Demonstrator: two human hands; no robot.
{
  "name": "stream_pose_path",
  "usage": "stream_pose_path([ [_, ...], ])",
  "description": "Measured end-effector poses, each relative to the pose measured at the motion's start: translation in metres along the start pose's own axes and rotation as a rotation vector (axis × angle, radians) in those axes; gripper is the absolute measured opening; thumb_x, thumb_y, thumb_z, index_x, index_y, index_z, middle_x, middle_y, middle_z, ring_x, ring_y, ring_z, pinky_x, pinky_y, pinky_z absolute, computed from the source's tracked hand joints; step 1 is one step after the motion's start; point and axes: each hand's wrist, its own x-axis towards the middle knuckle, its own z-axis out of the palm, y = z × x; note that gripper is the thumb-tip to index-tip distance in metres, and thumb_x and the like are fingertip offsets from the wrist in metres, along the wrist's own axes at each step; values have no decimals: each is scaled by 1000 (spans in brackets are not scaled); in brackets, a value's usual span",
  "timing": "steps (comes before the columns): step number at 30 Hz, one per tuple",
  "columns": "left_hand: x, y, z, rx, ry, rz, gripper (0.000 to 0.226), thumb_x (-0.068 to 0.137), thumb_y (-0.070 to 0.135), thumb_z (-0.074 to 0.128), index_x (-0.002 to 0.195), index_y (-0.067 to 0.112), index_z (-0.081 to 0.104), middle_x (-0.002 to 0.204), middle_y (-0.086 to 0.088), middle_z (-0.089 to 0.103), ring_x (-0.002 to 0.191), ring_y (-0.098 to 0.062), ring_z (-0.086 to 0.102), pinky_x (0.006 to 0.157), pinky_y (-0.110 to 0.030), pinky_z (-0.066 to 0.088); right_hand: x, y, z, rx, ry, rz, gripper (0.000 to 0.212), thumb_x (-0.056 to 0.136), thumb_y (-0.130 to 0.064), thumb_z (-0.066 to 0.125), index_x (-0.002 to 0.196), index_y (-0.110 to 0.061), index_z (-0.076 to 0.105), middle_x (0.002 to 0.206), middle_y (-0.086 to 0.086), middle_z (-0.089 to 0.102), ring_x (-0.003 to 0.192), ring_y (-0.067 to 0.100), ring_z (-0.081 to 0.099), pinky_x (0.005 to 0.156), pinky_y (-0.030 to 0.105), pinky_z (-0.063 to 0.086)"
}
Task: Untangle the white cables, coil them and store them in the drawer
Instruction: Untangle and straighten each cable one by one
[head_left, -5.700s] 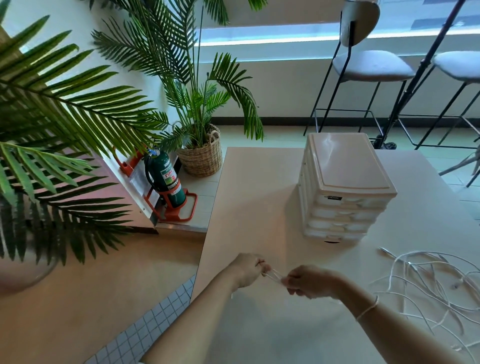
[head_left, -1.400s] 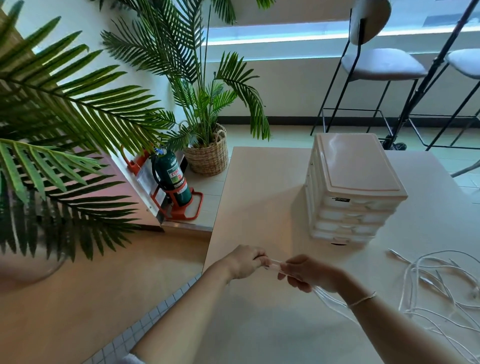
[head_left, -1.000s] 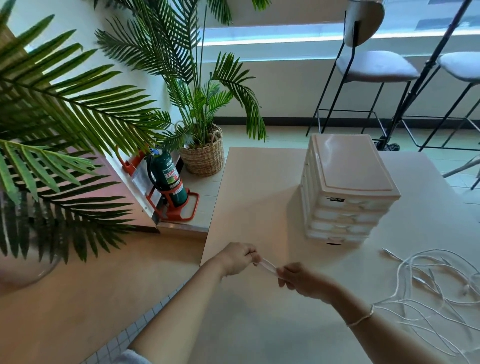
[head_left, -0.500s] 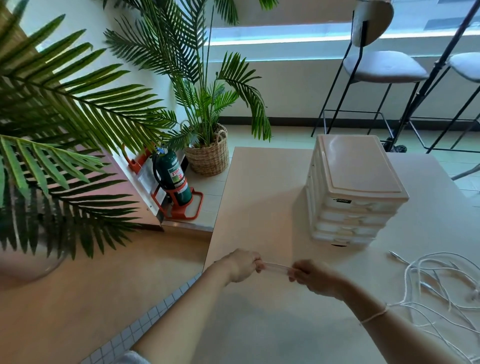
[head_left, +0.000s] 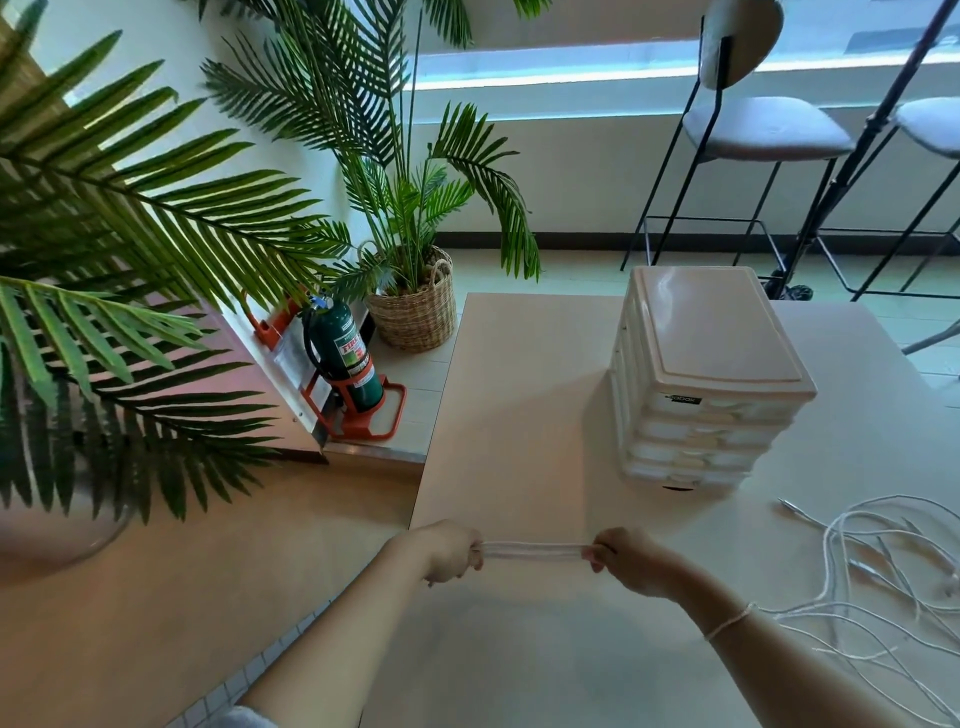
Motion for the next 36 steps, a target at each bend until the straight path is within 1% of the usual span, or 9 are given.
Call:
stream_pose_path([
  [2, 0, -5, -1, 64, 28, -15, 37, 91, 1, 30, 113, 15, 56, 107, -13, 57, 85, -26, 49, 71, -30, 43, 2, 0, 1, 11, -17, 4, 39, 98, -22, 41, 59, -29, 43, 64, -9, 43, 53, 4, 38, 48, 14, 28],
  [5, 0, -5, -2, 230, -1, -55, 38, 92, 1, 34, 118, 16, 56, 123, -9, 56, 108, -29, 55, 87, -31, 46, 5, -4, 6, 4, -37, -10, 39, 97, -21, 42, 59, -29, 44, 64, -9, 44, 57, 10, 43, 49, 15, 29],
  [8, -3, 2, -6, 320, -47, -66, 39, 91, 0, 37, 119, 15, 60, 124, -5, 58, 111, -26, 55, 88, -27, 43, 4, -9, 7, 41, -27, -39, 39, 97, -21, 43, 58, -28, 44, 63, -9, 43, 53, 4, 38, 48, 14, 29],
  [11, -3, 22, -8, 100, -108, 50, 28, 90, 7, 47, 114, 9, 60, 116, -11, 61, 91, -18, 50, 68, -22, 40, 1, -16, 3, 105, -14, -71, 38, 97, -20, 44, 59, -26, 45, 61, -8, 40, 53, 3, 35, 46, 13, 27],
  [15, -3, 61, -3, -419, -150, 215, 22, 98, 24, 43, 105, 8, 55, 85, -8, 60, 72, -17, 58, 69, -16, 42, -3, -28, -3, 139, 2, -114, 37, 96, -18, 43, 60, -27, 46, 63, -8, 42, 54, 4, 37, 48, 15, 28],
  [20, -10, 71, -2, -601, -85, 267, 30, 100, 30, 35, 80, 19, 54, 63, 3, 39, 52, -7, 33, 50, -19, 28, -7, -26, -17, 381, -33, -72, 32, 95, -24, 47, 65, -25, 57, 58, -7, 40, 46, 7, 30, 42, 16, 24],
  [24, -12, 75, -12, -321, 44, 269, 26, 101, 28, 36, 86, 17, 55, 68, 6, 43, 66, -12, 42, 55, -19, 31, -9, -16, -28, 534, -185, 16, 31, 97, -27, 45, 72, -16, 60, 56, -3, 36, 35, 4, 27, 39, 17, 20],
  [29, -7, 73, -13, -97, 117, 227, 30, 101, 27, 34, 100, 10, 60, 85, -3, 50, 83, -18, 44, 65, -24, 34, -15, -11, -30, 332, -209, 1, 31, 97, -21, 43, 68, -19, 55, 57, -4, 41, 44, 6, 32, 42, 17, 24],
  [36, -10, 81, -5, -116, 20, 334, 26, 101, 29, 36, 87, 14, 52, 68, 4, 44, 74, -17, 42, 63, -23, 34, -8, 0, -19, 413, 117, 11, 34, 93, -19, 50, 60, -25, 58, 64, -2, 53, 60, 12, 43, 53, 24, 29],
])
